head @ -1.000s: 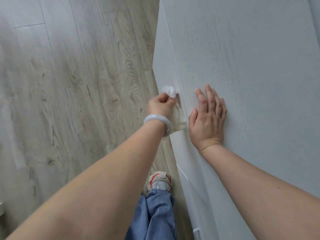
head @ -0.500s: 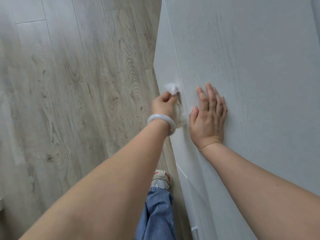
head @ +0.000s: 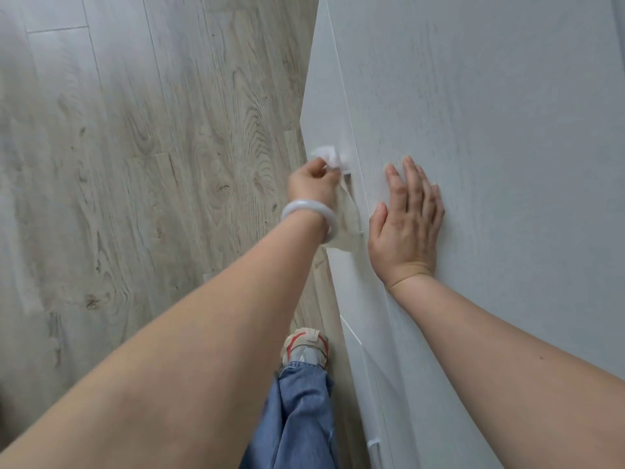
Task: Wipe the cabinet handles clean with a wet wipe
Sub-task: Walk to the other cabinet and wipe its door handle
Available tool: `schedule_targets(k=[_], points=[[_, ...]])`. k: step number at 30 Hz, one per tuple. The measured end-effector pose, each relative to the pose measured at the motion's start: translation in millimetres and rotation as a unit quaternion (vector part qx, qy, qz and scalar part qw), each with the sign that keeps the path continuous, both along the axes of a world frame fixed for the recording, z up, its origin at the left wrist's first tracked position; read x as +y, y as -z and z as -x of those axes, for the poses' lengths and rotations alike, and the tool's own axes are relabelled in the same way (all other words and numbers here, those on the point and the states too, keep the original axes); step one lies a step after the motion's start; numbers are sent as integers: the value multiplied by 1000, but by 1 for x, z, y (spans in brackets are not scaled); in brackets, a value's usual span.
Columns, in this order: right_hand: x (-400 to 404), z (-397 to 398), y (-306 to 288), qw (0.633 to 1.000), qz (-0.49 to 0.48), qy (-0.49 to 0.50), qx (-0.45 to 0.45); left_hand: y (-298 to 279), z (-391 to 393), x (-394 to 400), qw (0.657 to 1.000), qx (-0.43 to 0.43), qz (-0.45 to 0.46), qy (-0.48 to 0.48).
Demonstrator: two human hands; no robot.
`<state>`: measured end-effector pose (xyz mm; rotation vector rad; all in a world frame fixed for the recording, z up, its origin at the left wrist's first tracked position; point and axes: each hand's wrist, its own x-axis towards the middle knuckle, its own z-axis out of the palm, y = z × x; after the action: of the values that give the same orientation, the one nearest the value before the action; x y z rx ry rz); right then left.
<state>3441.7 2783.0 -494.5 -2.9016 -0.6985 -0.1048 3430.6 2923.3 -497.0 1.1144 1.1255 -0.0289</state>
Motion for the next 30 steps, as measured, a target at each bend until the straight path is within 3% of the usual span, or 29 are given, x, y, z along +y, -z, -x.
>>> schedule_targets(k=[3, 9, 18, 25, 30], points=[[0, 0, 0, 1000, -1, 2, 0, -2, 0, 0, 1000, 6, 16, 11], [1, 0, 0, 1000, -2, 3, -4, 6, 56, -57, 984, 53, 145, -92], [1, -1, 1, 1000, -1, 2, -2, 0, 9, -12, 993, 36, 74, -84], [0, -1, 1, 1000, -2, 2, -1, 8, 55, -51, 986, 15, 150, -74], [0, -1, 1, 1000, 2, 2, 2, 4, 34, -34, 987, 10, 135, -83]])
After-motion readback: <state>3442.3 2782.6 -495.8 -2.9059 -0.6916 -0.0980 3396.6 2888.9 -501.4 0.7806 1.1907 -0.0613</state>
